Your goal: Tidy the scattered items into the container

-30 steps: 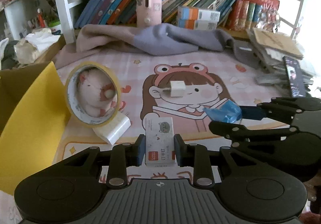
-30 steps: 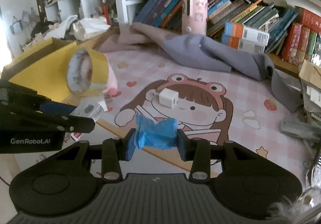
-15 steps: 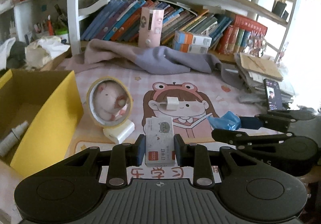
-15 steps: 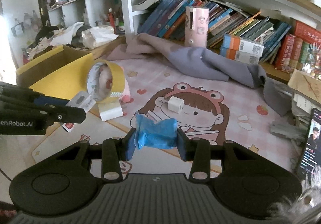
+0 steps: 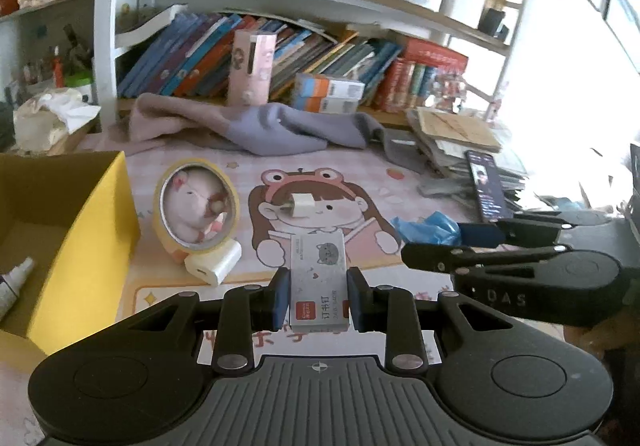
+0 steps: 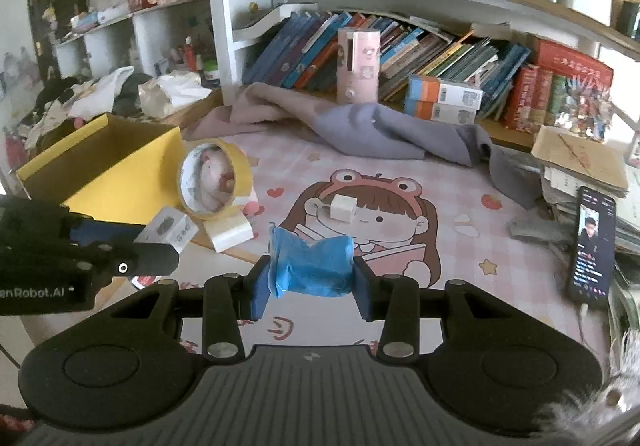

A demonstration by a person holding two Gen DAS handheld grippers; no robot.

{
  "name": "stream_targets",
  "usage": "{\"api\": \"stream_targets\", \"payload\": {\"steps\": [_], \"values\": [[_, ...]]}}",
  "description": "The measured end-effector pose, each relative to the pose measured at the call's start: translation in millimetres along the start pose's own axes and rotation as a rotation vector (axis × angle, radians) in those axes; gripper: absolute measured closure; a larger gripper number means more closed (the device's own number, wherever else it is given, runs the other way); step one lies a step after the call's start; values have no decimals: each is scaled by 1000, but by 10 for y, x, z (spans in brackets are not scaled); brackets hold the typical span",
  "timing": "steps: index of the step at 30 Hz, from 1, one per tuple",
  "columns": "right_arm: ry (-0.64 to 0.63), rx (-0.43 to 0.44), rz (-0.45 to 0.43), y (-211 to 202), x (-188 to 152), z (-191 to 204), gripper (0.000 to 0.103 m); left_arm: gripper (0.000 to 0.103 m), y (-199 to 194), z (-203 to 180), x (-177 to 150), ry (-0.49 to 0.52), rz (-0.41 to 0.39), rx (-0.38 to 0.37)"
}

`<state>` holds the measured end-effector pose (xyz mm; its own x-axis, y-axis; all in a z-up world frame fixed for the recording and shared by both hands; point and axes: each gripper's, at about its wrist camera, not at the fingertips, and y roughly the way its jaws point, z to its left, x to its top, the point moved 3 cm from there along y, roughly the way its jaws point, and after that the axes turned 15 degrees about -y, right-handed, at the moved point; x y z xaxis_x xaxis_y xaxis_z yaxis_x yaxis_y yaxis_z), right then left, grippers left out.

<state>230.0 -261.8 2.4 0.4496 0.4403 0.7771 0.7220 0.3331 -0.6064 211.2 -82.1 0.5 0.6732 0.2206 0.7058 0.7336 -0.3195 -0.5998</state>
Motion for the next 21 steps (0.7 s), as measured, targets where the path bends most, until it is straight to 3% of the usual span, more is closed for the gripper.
{"api": "stream_targets", "payload": {"steps": [8,21], "values": [[12,-63,-14,-214,16,481,64,75,-327,270,-130,30,-10,-53],[42,-100,58,-483,-158,1391,65,75,-927,838,-534,-9,44,-90]]}}
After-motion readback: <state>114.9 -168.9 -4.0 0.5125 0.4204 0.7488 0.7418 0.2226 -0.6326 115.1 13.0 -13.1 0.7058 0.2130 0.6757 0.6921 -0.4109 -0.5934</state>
